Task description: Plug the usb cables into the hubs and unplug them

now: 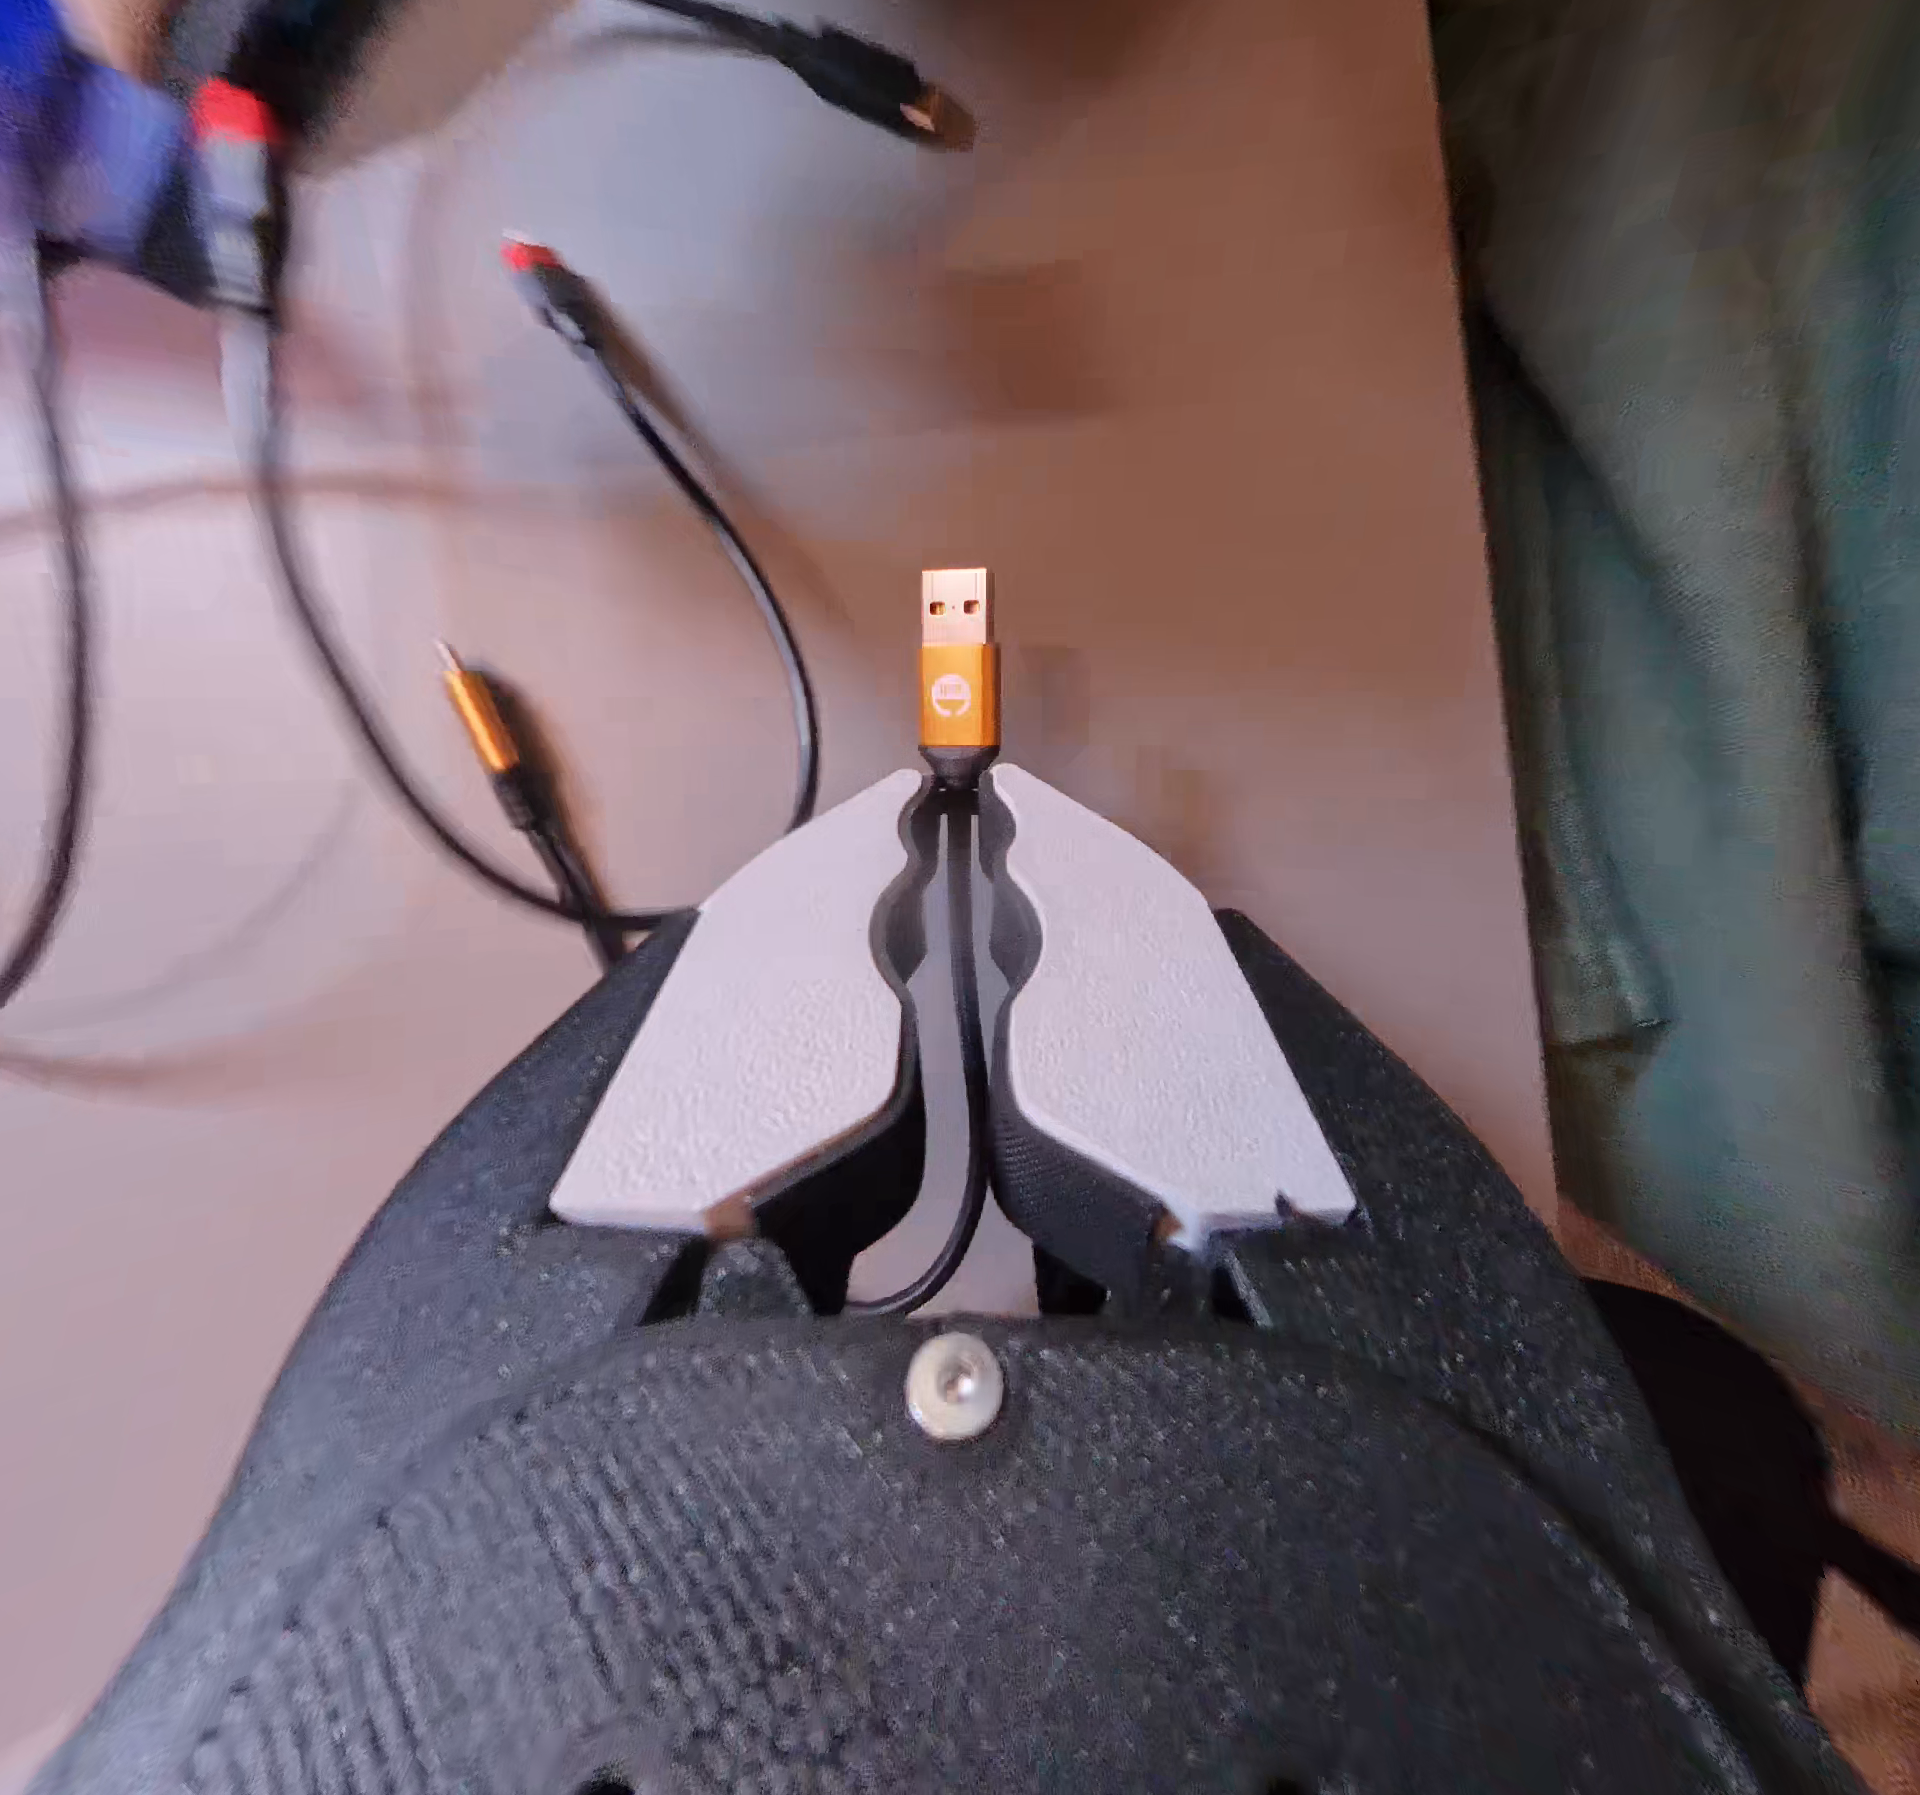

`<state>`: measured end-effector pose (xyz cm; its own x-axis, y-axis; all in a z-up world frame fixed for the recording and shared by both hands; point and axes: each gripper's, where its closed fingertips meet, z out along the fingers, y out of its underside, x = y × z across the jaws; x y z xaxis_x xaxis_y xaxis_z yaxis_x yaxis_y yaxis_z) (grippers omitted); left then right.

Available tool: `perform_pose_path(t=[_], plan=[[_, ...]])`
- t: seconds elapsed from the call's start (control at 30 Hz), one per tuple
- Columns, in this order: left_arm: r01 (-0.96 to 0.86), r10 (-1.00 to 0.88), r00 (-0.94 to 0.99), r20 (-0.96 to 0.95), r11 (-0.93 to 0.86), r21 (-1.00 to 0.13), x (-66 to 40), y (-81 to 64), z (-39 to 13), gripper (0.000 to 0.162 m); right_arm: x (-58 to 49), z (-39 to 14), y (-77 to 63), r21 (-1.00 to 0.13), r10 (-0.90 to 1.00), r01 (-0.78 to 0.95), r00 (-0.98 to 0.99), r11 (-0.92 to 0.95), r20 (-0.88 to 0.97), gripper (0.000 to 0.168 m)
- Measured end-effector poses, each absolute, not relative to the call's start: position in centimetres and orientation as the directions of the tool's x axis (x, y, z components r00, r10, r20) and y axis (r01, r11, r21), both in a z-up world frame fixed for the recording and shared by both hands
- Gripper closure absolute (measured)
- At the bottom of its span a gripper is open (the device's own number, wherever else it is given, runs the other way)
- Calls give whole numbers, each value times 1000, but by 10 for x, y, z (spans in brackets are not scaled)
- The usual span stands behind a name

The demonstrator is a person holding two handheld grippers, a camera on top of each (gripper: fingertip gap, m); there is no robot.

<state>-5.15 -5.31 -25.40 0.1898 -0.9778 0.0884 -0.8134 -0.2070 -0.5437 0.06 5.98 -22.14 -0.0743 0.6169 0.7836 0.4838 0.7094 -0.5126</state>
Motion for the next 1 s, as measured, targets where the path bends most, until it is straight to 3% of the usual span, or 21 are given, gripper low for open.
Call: perform_pose_path(t=[0.1,0.23,0.37,0.53,1.0], plan=[[-756,-964,258,68,-245,-608,-61,-51,-202,155,-4,-226,58,-442,554,492,-102,750,826,156],[-758,-959,281,45,-250,-602,-67,-47,-159,155,-12,-232,52,-399,517,488,-130,776,846,156],[-799,-949,298,99,-305,-518,-54,-35,-196,155,-17,-227,43,-399,499,463,-114,792,859,156],[-801,-940,327,101,-332,-498,-41,-11,-224,155,-16,-224,41,-372,465,455,-108,809,879,156],[-871,-948,310,71,-313,-378,-40,-2,-236,155,-19,-231,40,-109,235,515,-186,850,954,156]])
